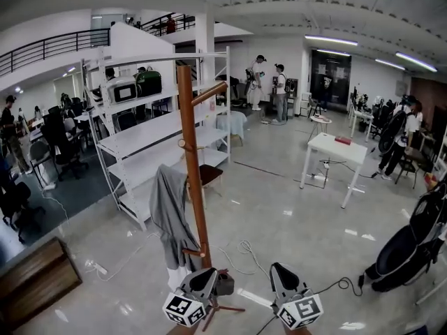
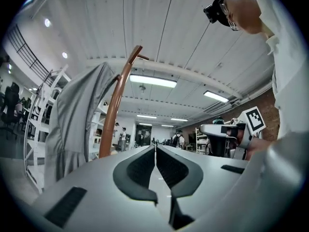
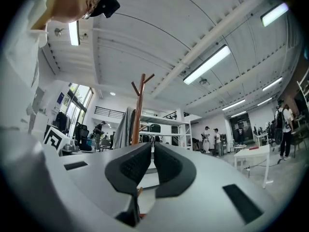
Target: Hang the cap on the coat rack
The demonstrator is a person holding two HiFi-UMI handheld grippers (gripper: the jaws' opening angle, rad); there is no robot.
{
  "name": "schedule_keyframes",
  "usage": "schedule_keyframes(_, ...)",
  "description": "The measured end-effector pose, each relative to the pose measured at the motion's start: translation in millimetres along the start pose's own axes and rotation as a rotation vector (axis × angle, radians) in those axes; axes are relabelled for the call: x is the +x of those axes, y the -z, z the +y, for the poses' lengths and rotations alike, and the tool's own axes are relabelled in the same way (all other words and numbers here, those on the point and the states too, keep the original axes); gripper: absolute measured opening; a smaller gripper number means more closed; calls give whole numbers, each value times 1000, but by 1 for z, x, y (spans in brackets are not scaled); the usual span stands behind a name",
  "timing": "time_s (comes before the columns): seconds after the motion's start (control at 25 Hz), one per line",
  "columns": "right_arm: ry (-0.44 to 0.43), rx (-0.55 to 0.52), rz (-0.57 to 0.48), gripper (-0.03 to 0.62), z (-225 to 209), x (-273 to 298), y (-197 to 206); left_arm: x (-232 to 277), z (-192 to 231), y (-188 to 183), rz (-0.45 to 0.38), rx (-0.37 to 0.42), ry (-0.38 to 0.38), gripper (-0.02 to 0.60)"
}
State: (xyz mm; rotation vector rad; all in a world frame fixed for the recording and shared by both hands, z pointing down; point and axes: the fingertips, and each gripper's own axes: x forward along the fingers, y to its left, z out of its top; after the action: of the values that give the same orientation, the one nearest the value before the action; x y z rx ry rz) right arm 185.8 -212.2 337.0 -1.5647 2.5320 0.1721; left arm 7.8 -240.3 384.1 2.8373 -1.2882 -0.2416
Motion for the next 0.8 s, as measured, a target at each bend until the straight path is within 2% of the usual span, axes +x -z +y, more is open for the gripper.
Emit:
schedule_keyframes(0.12, -6, 26, -28, 31, 7, -8, -1, -11, -3, -18, -23, 39, -14, 23)
schedule_keyframes(0.24, -36, 86, -19, 29, 9, -5, 19, -18, -1, -21, -28, 51, -14, 23)
schedule_keyframes(0.36, -68, 167, 12, 29, 10, 0, 47, -23, 4, -17, -17, 32, -33, 23)
schedule_keyframes(0.48, -135, 237, 29, 28, 24, 4, 57, -26, 6, -15, -2, -3, -18, 23)
schedule_keyframes(0.68, -161, 260, 41, 28, 33, -6, 60, -44, -1, -20, -7, 16, -37, 23)
schedule_keyframes(0.8, -198, 276, 40, 28, 36, -11, 60, -50, -7, -19, -14, -22, -33, 23)
